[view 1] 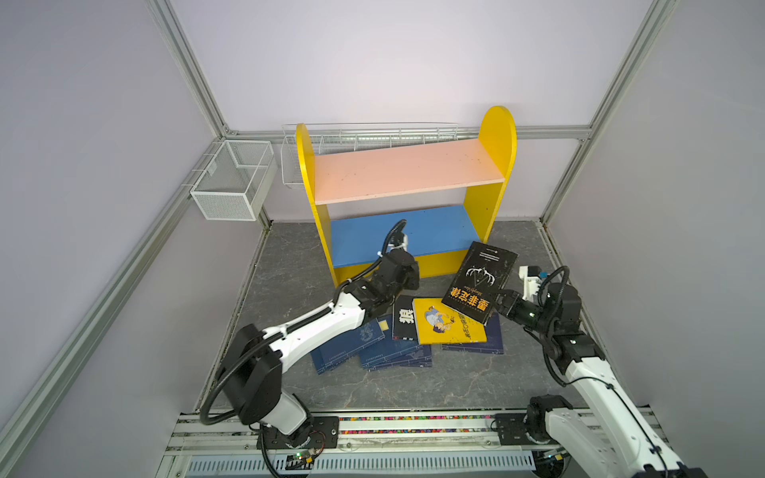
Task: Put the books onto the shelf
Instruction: 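Carry the black book with the right gripper onto the blue shelf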
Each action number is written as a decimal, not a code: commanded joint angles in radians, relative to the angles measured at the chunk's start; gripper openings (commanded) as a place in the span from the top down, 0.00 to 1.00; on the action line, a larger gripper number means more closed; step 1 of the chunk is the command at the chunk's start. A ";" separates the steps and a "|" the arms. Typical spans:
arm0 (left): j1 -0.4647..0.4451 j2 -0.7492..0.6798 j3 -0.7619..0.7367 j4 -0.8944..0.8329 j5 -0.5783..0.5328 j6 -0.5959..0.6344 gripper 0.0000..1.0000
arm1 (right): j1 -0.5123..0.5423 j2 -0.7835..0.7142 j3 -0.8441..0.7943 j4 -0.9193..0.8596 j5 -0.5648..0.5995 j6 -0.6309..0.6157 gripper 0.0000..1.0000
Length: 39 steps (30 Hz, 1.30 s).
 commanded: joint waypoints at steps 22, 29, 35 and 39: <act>0.020 -0.156 -0.189 -0.203 -0.365 -0.317 0.46 | 0.313 0.823 0.514 0.701 0.623 0.433 0.92; 0.020 -0.154 -0.183 -0.214 -0.366 -0.309 0.45 | 0.382 0.959 0.537 0.854 0.905 0.557 0.92; 0.021 -0.171 -0.193 -0.212 -0.360 -0.304 0.45 | 0.423 1.002 0.567 0.764 1.027 0.738 0.45; 0.021 -0.178 -0.197 -0.201 -0.356 -0.285 0.46 | 0.454 0.941 0.543 0.641 1.053 0.762 0.19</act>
